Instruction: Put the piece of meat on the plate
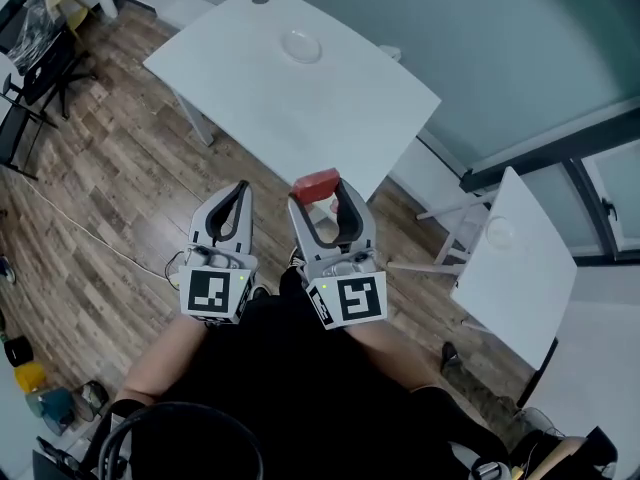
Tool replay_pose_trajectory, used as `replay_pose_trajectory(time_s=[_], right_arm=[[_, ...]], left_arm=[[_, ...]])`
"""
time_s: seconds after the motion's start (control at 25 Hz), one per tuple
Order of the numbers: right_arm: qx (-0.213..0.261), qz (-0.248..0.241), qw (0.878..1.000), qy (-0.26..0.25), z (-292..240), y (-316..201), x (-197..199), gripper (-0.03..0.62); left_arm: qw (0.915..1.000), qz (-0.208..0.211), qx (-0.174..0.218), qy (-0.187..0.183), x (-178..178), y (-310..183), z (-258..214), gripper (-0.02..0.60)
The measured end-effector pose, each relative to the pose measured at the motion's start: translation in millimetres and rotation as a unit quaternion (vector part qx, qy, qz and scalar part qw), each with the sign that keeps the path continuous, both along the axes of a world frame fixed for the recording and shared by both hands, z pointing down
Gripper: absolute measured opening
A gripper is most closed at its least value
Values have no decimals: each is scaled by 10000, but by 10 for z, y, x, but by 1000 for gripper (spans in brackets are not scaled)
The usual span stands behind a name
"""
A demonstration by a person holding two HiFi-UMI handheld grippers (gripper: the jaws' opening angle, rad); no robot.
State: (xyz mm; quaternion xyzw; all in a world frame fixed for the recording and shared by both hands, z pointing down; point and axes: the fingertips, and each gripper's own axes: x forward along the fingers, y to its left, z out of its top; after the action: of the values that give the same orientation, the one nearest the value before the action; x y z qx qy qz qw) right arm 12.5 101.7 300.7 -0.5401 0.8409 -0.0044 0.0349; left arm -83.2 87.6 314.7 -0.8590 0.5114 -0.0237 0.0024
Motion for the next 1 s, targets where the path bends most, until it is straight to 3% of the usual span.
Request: replay_pose_trajectory(time_s=[0.4, 0.72, 1.0], right_arm=[[132, -297, 9995, 2, -61, -716, 334, 285], [212, -409, 9987, -208, -105, -1004, 493, 278], [289, -446, 9983, -231, -130, -1043, 527, 276]], left_arm=[[9997, -67, 200, -110, 442, -710, -110, 3], [9990, -229, 202, -323, 564, -909, -150, 3], [9987, -337, 268, -286, 577, -953, -168, 3]])
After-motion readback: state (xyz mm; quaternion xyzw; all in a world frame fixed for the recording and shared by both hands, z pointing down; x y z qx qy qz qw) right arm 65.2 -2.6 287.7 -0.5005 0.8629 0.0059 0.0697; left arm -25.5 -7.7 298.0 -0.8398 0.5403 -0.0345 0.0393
